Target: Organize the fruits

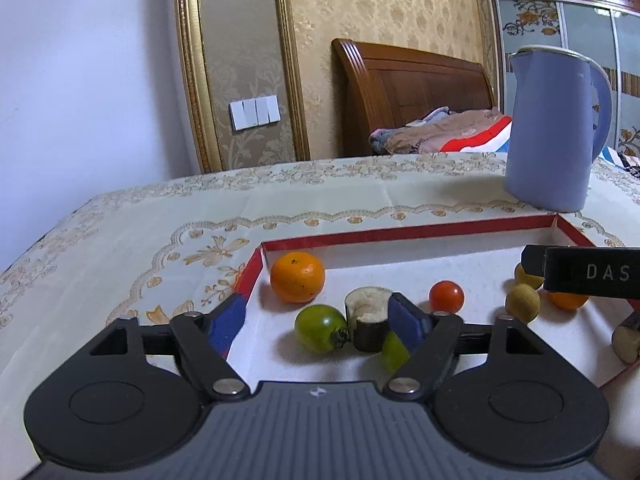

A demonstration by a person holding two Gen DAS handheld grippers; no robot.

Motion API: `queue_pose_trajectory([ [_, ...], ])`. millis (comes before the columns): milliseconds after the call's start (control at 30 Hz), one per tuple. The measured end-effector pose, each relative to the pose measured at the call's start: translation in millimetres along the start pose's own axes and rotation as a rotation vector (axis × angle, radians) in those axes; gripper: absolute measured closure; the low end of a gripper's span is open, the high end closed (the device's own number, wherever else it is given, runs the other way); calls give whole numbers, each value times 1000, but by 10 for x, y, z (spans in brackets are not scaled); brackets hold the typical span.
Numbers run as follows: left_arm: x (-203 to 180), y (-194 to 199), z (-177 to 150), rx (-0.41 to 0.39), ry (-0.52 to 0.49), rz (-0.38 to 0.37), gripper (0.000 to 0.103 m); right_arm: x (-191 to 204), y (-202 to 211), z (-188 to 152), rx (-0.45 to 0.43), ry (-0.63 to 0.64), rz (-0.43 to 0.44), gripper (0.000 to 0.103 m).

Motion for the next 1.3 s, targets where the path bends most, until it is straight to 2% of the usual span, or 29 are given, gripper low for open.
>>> queue_pose_trajectory([
  [333, 62, 200, -91, 2, 1, -6, 24, -9, 132, -66, 12, -12, 23, 0],
  [533, 159, 448, -193, 18, 5, -9, 24, -1, 491, -143, 24, -49, 93, 0],
  [767, 234, 737, -286, 45, 44, -32, 24, 110, 814, -295, 43, 18, 145, 0],
  [833, 253, 810, -323, 63, 72, -47, 24, 129, 892, -319, 48, 47, 125, 0],
  [900, 276, 849, -361, 79, 88, -55, 24, 145, 960, -364, 83, 36, 142, 0],
  [967, 297, 870, -394, 85, 95, -51, 24, 114, 1065, -400, 79, 18, 137, 0],
  [1167, 220, 925, -472, 83, 28, -34, 24, 123, 1308, -538, 60, 67, 93, 0],
  [1300, 159, 997, -505, 85, 16, -58, 24, 179, 1308, -556, 57, 91, 87, 0],
])
Point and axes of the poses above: each gripper's, at about its wrist camera, not at the fingertips, and y roughly against the way its jaws point, x to its left, z to its top, the point moved 7 cm from there along -y, roughly the way its jaws point, and after that the axes turned 11 degrees about -x, right-handed, at the moved point
